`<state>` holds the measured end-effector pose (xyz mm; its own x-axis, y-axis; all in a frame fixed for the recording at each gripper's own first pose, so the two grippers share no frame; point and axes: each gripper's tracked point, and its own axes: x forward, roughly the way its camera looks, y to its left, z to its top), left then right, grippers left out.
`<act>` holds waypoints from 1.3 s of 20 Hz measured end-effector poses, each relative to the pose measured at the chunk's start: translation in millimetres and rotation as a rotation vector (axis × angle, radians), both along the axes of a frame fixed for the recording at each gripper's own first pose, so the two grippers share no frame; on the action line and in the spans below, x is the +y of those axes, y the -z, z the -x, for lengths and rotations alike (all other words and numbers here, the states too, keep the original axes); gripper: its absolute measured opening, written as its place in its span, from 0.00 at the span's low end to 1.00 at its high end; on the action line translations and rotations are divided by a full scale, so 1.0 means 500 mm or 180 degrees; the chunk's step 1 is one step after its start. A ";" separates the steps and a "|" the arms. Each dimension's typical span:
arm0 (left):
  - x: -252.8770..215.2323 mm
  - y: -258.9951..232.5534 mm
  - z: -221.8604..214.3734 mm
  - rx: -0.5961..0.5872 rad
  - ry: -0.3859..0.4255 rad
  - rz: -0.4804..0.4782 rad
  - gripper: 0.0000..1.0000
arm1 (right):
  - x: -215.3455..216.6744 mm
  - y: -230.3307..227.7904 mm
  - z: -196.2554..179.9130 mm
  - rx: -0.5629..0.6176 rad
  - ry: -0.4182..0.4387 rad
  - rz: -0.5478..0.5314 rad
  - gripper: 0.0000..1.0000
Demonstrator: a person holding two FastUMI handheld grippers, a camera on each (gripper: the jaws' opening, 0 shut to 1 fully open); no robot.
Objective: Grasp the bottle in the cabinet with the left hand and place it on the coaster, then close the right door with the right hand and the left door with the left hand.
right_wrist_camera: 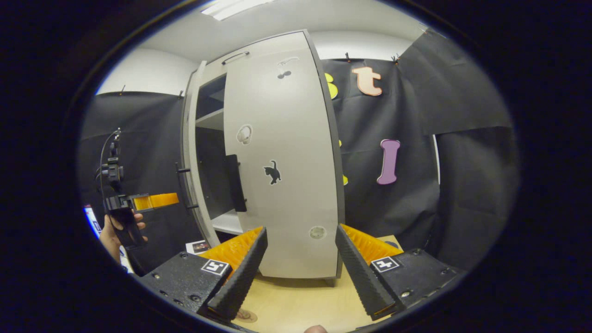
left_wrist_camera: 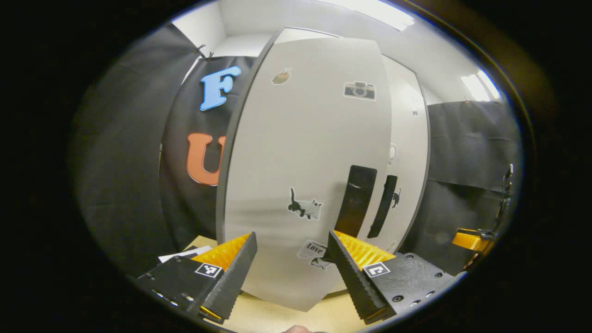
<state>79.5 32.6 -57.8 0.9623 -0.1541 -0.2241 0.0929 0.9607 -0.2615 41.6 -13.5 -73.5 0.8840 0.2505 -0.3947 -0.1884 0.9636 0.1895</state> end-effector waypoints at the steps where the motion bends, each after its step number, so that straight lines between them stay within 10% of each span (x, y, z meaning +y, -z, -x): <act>1: -0.011 -0.001 -0.008 -0.0007 0.0031 -0.0006 1.00 | -0.002 0.002 0.000 0.0007 0.0021 0.0005 0.97; 26: 0.110 -0.281 0.118 -0.0840 -0.0491 -0.0819 1.00 | 0.010 -0.248 -0.031 -0.1026 0.0316 0.0274 0.97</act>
